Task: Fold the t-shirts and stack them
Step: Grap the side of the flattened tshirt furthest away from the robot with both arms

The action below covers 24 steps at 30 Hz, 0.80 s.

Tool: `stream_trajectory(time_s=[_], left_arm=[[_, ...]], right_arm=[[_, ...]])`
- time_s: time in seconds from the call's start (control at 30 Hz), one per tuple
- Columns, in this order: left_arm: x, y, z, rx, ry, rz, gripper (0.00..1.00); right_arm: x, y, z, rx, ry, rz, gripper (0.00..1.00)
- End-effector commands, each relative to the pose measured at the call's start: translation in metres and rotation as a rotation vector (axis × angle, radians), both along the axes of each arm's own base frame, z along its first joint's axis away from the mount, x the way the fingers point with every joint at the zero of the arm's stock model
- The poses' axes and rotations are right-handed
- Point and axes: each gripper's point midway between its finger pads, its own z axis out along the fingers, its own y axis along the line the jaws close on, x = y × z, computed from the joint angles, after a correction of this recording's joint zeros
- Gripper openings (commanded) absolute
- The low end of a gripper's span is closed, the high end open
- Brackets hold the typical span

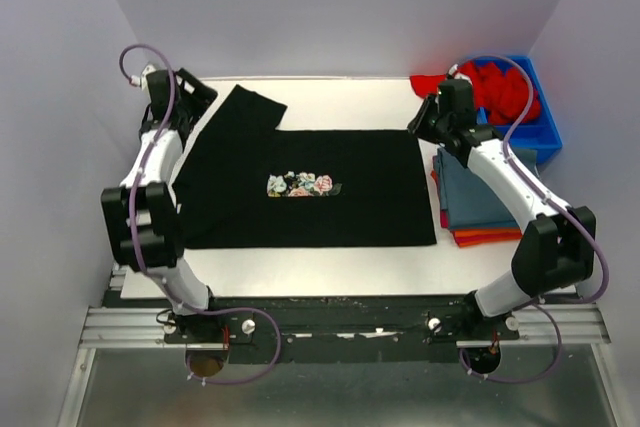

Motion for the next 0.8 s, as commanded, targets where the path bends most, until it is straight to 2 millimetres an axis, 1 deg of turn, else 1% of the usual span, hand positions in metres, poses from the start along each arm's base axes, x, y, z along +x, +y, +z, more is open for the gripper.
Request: stream_trajectory(time_s=[0.0, 0.03, 0.07, 0.1, 0.13, 0.17, 0.2, 0.23, 0.27, 0.3, 0.33, 0.4, 0.47, 0.63, 0.77], left_arm=[[0.058, -0.011, -0.010, 0.003, 0.010, -0.100, 0.93], [0.070, -0.010, -0.019, 0.016, 0.034, -0.107, 0.92], [0.083, -0.009, -0.023, 0.037, 0.041, -0.115, 0.92], [0.095, -0.004, -0.023, 0.061, 0.044, -0.112, 0.92], [0.104, 0.001, -0.032, 0.082, 0.066, -0.104, 0.92], [0.112, 0.005, -0.034, 0.099, 0.081, -0.097, 0.92], [0.122, 0.009, -0.041, 0.119, 0.095, -0.093, 0.92], [0.132, 0.011, -0.040, 0.131, 0.088, -0.098, 0.91], [0.142, 0.012, -0.043, 0.133, 0.086, -0.106, 0.91], [0.150, 0.011, -0.059, 0.129, 0.108, -0.116, 0.91], [0.157, 0.011, -0.063, 0.126, 0.106, -0.125, 0.90], [0.167, 0.012, -0.072, 0.118, 0.115, -0.126, 0.89], [0.171, 0.012, -0.082, 0.107, 0.128, -0.118, 0.88], [0.172, 0.020, -0.118, 0.073, 0.174, -0.094, 0.83], [0.173, 0.015, -0.143, 0.007, 0.202, -0.123, 0.78]], right_arm=[[0.038, 0.000, 0.030, -0.019, -0.160, 0.028, 0.43], [0.042, 0.007, 0.028, -0.033, -0.179, 0.089, 0.44], [0.044, 0.012, 0.025, -0.023, -0.168, 0.116, 0.44], [0.046, 0.013, 0.021, -0.025, -0.146, 0.114, 0.44], [0.048, 0.011, 0.018, -0.027, -0.135, 0.100, 0.43], [0.049, 0.011, 0.014, -0.024, -0.126, 0.098, 0.42], [0.051, 0.013, 0.011, -0.019, -0.126, 0.112, 0.41], [0.053, 0.013, 0.009, -0.025, -0.127, 0.119, 0.41], [0.053, 0.018, 0.007, -0.010, -0.120, 0.147, 0.40], [0.055, 0.019, 0.007, -0.012, -0.121, 0.152, 0.41], [0.056, 0.019, 0.005, -0.018, -0.117, 0.155, 0.41], [0.058, 0.015, 0.000, -0.030, -0.102, 0.143, 0.41], [0.059, 0.013, -0.004, -0.032, -0.093, 0.140, 0.41], [0.058, 0.011, -0.009, -0.010, -0.078, 0.138, 0.41], [0.059, 0.007, -0.013, -0.011, -0.063, 0.128, 0.41]])
